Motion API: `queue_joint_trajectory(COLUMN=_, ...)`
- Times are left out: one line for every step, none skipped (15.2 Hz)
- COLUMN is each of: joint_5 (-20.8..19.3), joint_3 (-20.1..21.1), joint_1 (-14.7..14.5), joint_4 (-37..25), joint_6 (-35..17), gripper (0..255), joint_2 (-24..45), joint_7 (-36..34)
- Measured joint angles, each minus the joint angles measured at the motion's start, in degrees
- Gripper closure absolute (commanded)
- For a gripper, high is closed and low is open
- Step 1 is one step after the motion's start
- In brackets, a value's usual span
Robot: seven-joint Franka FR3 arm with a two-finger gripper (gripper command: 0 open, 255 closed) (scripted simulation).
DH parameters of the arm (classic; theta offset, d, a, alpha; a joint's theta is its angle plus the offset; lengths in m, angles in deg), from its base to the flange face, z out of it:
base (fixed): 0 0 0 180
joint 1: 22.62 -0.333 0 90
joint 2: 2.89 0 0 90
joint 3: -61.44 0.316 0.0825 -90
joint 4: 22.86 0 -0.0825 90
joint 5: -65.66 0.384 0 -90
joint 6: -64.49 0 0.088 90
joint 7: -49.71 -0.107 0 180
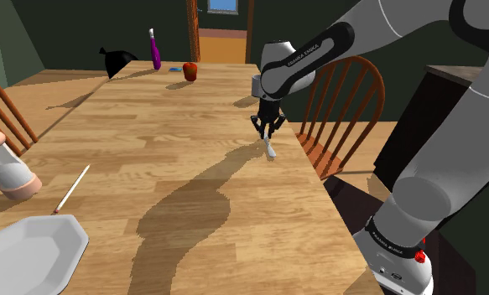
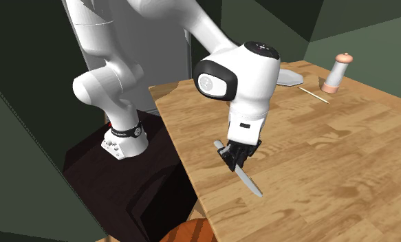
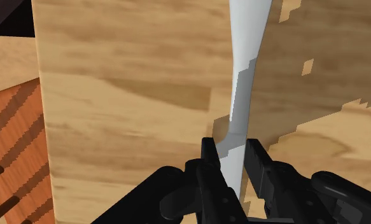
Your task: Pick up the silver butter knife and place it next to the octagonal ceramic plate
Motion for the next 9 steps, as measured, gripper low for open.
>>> queue_joint_trajectory(joint_5=0.0, joint_3=0.0, joint_1=0.0, joint_4=0.0, joint_6=0.0, gripper=255, joint_2=0.0, joint_7=0.0)
queue_joint_trajectory(joint_5=0.0, joint_3=0.0, joint_1=0.0, joint_4=0.0, joint_6=0.0, gripper=255, joint_2=0.0, joint_7=0.0)
queue_joint_trajectory(joint_5=0.0, joint_3=0.0, joint_1=0.0, joint_4=0.0, joint_6=0.0, gripper=255, joint_2=0.0, joint_7=0.0)
queue_joint_trajectory(joint_5=0.0, joint_3=0.0, joint_1=0.0, joint_4=0.0, joint_6=0.0, gripper=255, joint_2=0.0, joint_7=0.0)
queue_joint_trajectory(joint_5=0.0, joint_3=0.0, joint_1=0.0, joint_4=0.0, joint_6=0.0, gripper=255, joint_2=0.0, joint_7=0.0)
queue_joint_trajectory(joint_5=0.0, joint_3=0.0, joint_1=0.0, joint_4=0.0, joint_6=0.0, gripper=255, joint_2=0.0, joint_7=0.0)
queue_joint_trajectory(joint_5=0.1, joint_3=0.0, joint_1=0.0, joint_4=-0.1, joint_6=0.3, gripper=255, joint_2=-0.3, joint_7=0.0)
queue_joint_trajectory(joint_5=0.1, joint_3=0.0, joint_1=0.0, joint_4=-0.2, joint_6=0.9, gripper=255, joint_2=-0.6, joint_7=0.1)
queue_joint_trajectory(joint_5=0.2, joint_3=0.0, joint_1=0.0, joint_4=-0.5, joint_6=1.5, gripper=255, joint_2=-1.0, joint_7=0.2)
